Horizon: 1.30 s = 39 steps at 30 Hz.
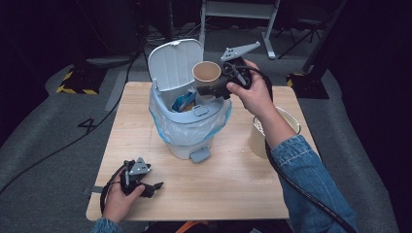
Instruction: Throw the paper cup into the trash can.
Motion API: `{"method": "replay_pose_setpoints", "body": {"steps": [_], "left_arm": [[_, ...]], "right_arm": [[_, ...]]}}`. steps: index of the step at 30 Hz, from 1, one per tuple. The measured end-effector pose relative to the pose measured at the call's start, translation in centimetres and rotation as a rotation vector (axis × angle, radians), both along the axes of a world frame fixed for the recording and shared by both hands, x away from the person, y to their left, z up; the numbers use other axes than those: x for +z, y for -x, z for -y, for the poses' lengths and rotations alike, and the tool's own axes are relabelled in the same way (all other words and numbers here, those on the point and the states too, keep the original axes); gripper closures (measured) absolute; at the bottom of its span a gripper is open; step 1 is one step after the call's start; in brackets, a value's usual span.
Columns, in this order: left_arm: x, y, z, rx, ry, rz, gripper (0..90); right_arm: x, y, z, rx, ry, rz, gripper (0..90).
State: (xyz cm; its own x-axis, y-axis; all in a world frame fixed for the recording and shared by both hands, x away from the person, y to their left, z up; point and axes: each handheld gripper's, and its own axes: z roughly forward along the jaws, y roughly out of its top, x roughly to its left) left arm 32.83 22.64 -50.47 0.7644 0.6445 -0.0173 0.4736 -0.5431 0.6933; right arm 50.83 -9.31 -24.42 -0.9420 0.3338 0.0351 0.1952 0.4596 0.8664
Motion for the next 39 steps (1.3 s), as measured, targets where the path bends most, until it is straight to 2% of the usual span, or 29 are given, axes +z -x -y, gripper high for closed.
{"method": "replay_pose_setpoints", "body": {"steps": [11,13,17,20,22,26,29,33,37,39], "left_arm": [[0.0,0.1,0.0,0.006,-0.001,0.001,15.8],[0.0,0.1,0.0,0.005,0.0,0.0,15.8],[0.0,0.1,0.0,0.005,-0.001,0.0,15.8],[0.0,0.1,0.0,0.005,-0.001,0.0,15.8],[0.0,0.1,0.0,0.006,-0.001,0.0,15.8],[0.0,0.1,0.0,0.005,-0.001,0.001,15.8],[0.0,0.1,0.0,0.005,-0.001,0.0,15.8],[0.0,0.1,0.0,0.004,0.0,-0.001,15.8],[0.0,0.1,0.0,0.005,0.0,-0.001,15.8],[0.0,0.1,0.0,0.004,-0.001,0.0,15.8]], "right_arm": [[-1.3,-0.1,-1.8,0.003,0.109,-0.011,24.7],[-1.5,-0.1,-2.0,0.001,0.132,-0.001,23.8],[-1.6,0.0,-2.3,-0.002,0.137,0.005,22.1],[-1.8,-0.1,-2.4,-0.001,0.144,0.007,15.9],[-1.9,-0.1,-2.6,0.0,0.154,0.017,15.7],[-2.1,0.0,-2.9,-0.014,0.116,0.028,15.5],[-2.1,0.1,-3.1,-0.01,0.139,0.042,15.7],[-1.7,0.6,-3.3,-0.013,0.186,0.021,15.7],[-1.3,0.9,-3.2,-0.063,0.19,-0.016,15.9],[-1.3,1.0,-3.2,-0.058,0.202,-0.009,16.2]]}}
